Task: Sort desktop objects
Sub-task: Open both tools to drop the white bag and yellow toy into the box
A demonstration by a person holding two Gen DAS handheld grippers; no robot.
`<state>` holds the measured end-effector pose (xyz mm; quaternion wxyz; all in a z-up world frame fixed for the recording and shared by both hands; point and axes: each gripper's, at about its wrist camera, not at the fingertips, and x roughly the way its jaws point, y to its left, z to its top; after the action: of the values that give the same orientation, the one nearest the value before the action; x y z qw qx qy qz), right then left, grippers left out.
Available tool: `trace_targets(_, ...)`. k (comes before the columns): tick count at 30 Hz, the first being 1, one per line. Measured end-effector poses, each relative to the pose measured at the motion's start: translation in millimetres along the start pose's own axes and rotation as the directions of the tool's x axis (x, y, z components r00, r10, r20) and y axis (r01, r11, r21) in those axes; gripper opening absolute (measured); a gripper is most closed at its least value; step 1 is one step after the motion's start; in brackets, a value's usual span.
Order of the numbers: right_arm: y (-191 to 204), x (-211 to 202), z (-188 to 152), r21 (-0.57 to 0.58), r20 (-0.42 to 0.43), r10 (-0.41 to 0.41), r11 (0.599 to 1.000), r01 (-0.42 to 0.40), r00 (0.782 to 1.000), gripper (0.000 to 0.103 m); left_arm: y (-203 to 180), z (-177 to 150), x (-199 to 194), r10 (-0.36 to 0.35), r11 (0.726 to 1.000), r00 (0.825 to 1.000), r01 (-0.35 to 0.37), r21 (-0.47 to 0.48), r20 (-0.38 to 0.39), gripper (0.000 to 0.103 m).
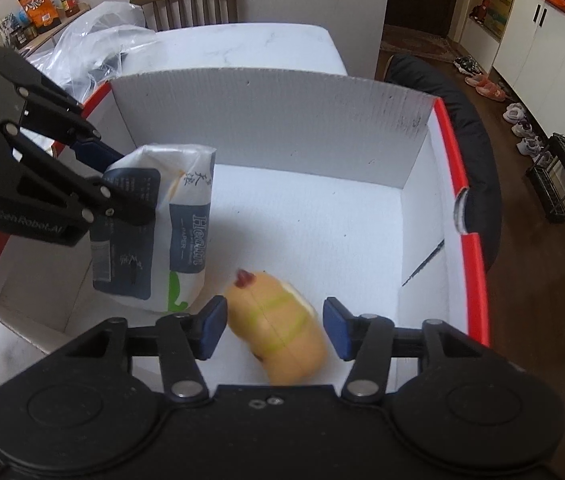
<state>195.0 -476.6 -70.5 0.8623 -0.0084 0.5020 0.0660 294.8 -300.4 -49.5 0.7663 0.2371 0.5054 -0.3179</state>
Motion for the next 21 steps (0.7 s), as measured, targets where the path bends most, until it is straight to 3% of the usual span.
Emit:
trace_targets(3, -2, -6, 1, -0.002, 0.019, 0.002, 1.000, -0.002, 1.000, 0.065, 0, -2, -4, -0.003, 1.000, 1.000, 0.003, -0.011, 0.017, 0.071)
trace_targets(13, -2, -26, 1, -0.017, 0.058, 0.023, 1.000, -0.022, 0.998, 0.066, 1, -12, -35, 0.013, 0.999, 0.995, -0.008, -0.052, 0.101, 0.072)
trace_targets(21, 6, -41, 2, -0.041, 0.077, 0.043, 0.998, -0.040, 0.996, 0.066, -4, -33, -65, 0.021, 0.996, 0.981, -0.002, -0.095, 0.194, 0.072)
